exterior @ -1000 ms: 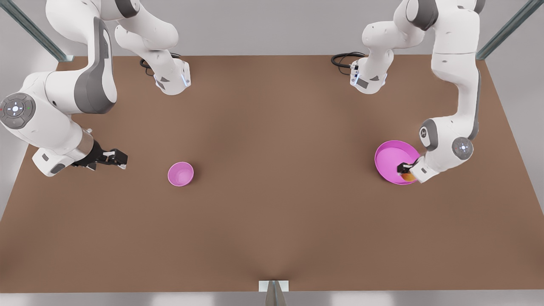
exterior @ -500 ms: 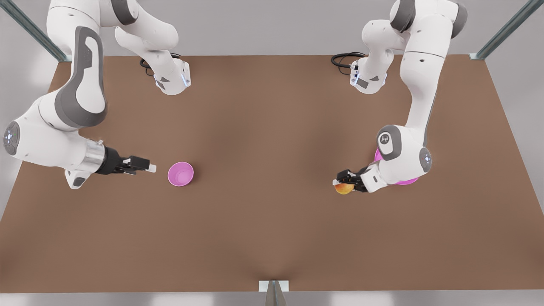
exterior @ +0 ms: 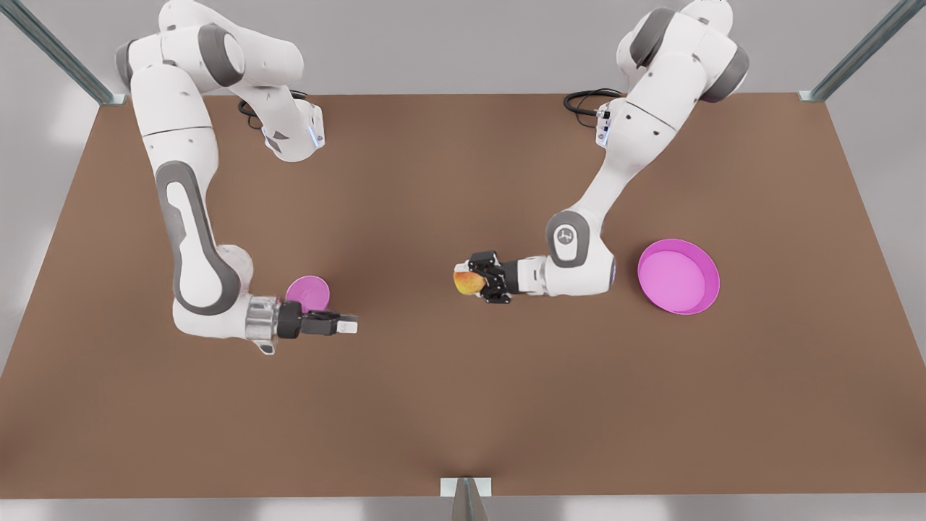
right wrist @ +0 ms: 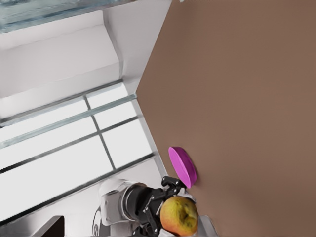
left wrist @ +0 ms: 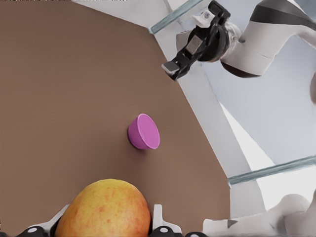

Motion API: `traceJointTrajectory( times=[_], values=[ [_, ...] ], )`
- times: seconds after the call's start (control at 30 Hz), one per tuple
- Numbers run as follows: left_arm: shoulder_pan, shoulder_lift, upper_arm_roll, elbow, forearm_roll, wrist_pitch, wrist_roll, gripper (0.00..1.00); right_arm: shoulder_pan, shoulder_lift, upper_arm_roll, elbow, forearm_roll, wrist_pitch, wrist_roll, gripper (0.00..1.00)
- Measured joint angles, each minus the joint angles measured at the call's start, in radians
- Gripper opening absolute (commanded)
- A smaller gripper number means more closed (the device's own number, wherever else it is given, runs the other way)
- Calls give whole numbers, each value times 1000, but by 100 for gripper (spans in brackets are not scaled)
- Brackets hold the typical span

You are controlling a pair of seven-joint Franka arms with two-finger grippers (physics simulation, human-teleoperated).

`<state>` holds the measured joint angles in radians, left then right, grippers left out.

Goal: Use the left arm to pick up the apple from the plate, transfer it to the gripper of the right arm, and then use the right arm to place it into the bowl

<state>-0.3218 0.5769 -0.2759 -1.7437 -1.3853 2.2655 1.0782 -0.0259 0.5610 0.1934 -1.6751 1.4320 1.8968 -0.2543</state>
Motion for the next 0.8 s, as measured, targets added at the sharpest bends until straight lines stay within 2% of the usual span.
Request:
traceJointTrajectory(
  times=[0.07, 0.27, 0.53, 0.8],
  values=[
    [2, 18, -1, -1, -11, 1, 90, 74, 2, 7, 1, 7, 59, -2, -72, 100],
    [-3, 49, -1, 23, -35, 2, 323, 74, 78, 28, 3, 14, 123, 4, -268, 100],
    [-20, 70, -6, 30, -50, 27, 562, 74, 91, 52, 73, -146, 161, 5, -512, 100],
    [-40, 95, -6, 54, -75, 52, 717, 74, 118, 145, 110, -154, 305, -5, -760, 100]
  ],
)
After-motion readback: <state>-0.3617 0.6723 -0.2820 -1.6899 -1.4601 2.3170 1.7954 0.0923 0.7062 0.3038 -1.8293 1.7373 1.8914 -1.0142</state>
